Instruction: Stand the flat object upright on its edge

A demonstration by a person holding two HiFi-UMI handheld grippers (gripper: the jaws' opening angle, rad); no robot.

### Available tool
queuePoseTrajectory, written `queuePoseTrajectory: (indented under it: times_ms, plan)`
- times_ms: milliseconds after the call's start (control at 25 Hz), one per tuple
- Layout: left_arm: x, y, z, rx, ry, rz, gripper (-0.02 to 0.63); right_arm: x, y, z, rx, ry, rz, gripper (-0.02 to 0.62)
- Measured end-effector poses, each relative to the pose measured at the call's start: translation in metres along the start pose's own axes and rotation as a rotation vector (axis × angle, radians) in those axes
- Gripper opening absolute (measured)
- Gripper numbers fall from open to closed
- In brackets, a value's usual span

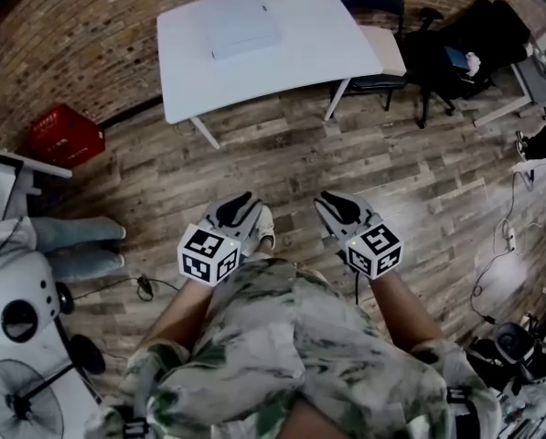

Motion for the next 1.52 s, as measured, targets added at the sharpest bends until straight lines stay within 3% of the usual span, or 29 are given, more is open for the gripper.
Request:
queuePoseTrajectory:
  times_ms: [320,680,1120,1520]
  plan:
    - [-0.030,-0.066,-0.080,-0.010,0.031,0.006,0.091,-0.058,-0.073,0.050,0.004,0.040,-0.024,0.094]
    - [-0.046,-0.091,-0.158,0.000,0.025,-0.011,0.091,-0.115,-0.132,0.082,0.036,0.066,-0.042,0.091]
    - [-0.078,-0.124,-0.194,0.032,0.023,-0.009,0.091,-0.139,-0.161,0.140,-0.007,0.070,-0.043,0.091]
    - [-0.138,-0.196,-0.222,0.099,-0.088,0.007,0.092,-0.172,-0.211,0.245,0.049,-0.053,-0.050,0.091]
Point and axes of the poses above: the fingertips, and each gripper's own axes: x backward along the fingers, z to its right, y out of its underside, the point moved 5 cm from there along x, backward along the fingers, and after that the axes turned 14 degrees about -z, right-handed, at the moved point
